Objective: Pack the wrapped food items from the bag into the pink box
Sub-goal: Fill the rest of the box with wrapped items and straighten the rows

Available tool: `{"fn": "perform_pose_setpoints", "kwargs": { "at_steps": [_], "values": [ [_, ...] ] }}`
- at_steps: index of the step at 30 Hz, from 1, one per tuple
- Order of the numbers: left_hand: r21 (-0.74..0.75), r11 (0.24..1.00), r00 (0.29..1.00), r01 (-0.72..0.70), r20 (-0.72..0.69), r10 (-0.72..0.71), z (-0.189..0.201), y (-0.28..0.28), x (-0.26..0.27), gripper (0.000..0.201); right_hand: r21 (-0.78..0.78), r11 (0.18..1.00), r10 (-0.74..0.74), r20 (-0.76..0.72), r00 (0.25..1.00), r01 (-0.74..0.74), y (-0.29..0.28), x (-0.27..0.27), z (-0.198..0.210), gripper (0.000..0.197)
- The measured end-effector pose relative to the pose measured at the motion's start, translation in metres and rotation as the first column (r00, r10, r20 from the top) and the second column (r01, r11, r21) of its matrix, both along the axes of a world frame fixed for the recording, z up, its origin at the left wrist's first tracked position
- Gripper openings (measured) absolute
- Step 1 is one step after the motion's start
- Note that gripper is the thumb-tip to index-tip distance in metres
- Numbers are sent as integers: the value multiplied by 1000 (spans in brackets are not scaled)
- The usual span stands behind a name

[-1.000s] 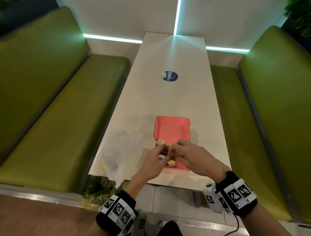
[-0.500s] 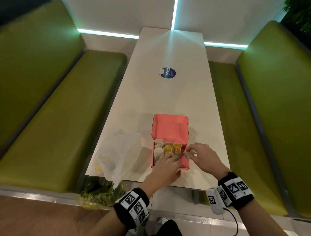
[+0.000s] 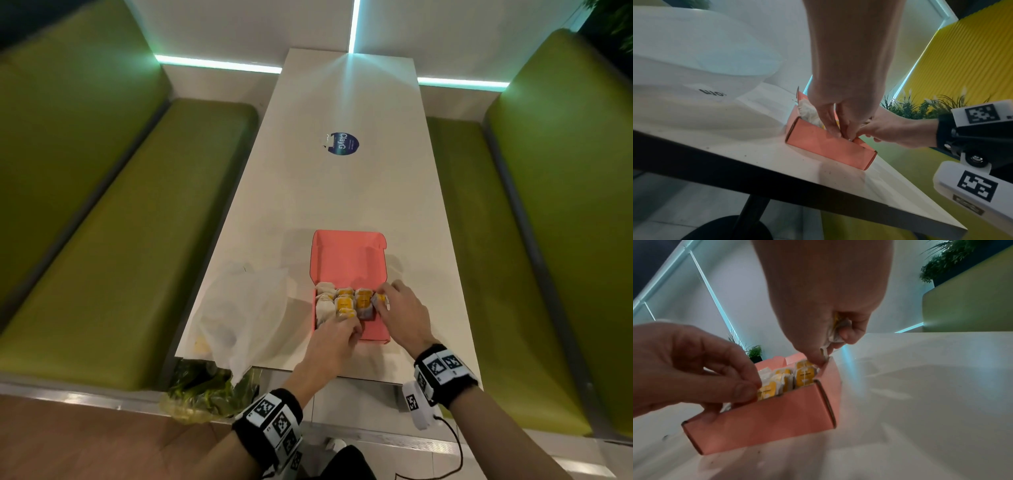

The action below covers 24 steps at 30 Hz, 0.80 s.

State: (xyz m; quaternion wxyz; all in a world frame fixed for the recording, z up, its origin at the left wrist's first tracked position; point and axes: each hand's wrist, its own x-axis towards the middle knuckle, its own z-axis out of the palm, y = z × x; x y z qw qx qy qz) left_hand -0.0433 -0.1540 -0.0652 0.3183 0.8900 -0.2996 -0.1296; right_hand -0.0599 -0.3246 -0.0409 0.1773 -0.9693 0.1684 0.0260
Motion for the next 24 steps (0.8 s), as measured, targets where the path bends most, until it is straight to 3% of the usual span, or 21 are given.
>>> {"fn": "perform_pose_setpoints", "kwargs": {
  "at_steps": [11,15,20,22,24],
  "values": [
    [-60,992,993,-111,-43,108,-3,2,-3,13,-206,978,13,-101,995,-34,12,-1,-5,15],
    [-167,971,973,-173,-180,142,-2,4,-2,10,-228,973,14,-100,995,-36,13,1,-3,15],
    [-331,907,943,-259,-291,163,3,11,-2,16,-78,997,11,27,1000,-9,9,-8,4,22],
    [-376,883,934,-283,-315,165,8,15,-2,24,73,997,-13,130,991,4,10,-14,7,32],
    [-420,853,921,-310,-354,160,14,18,-1,32,322,947,-81,256,963,-7,13,-19,14,32]
  ]
}}
